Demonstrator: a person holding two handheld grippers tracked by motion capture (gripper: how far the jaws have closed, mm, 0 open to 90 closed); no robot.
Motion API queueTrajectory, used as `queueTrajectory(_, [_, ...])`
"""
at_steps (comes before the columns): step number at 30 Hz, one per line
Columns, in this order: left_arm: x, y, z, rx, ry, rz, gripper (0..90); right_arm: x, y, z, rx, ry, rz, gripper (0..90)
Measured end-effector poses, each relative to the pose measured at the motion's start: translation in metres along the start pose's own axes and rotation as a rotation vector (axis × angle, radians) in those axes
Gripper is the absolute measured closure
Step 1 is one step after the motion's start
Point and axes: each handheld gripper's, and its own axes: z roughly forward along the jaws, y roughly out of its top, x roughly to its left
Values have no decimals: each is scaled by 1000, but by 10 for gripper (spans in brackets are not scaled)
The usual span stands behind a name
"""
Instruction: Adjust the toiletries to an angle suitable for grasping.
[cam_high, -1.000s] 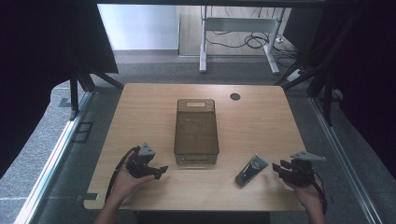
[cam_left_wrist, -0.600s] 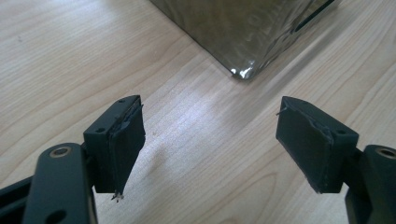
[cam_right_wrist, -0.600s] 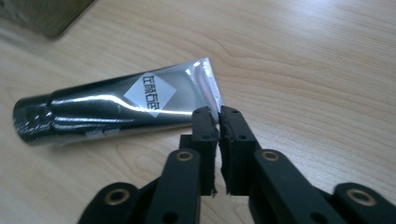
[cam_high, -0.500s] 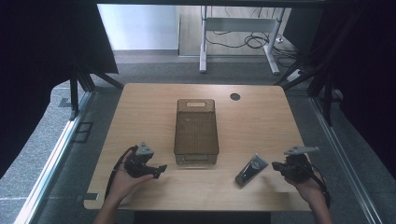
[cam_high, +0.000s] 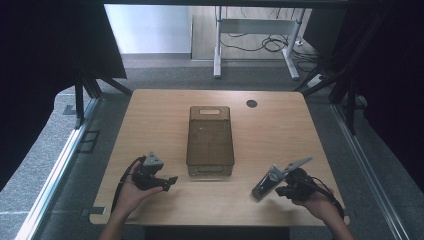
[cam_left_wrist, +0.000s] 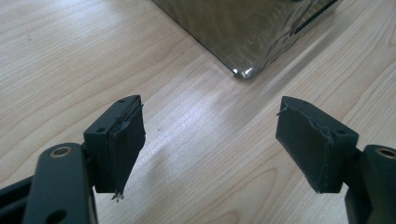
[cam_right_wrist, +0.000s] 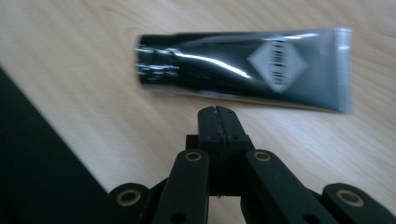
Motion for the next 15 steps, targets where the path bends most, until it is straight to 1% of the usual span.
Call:
queueTrajectory(6, [2, 1, 0, -4, -2, 0, 241, 22, 8, 14, 40, 33, -60, 900])
queueTrajectory(8, [3, 1, 0, -3, -3, 0, 241, 30, 10, 17, 35, 63, -77, 900])
queueTrajectory(10, [3, 1, 0, -3, -2, 0, 241, 35, 12, 21, 50, 59, -87, 900])
queueTrajectory(11, [3, 1, 0, -3, -2, 0, 242, 35, 12, 21, 50, 59, -87, 900])
queueTrajectory(12, [2, 2, 0, -2, -2, 1, 241, 37, 14, 26, 63, 61, -99, 900])
queueTrajectory(15, [3, 1, 0, -2, -2, 1, 241, 38, 16, 29, 66, 67, -99, 900])
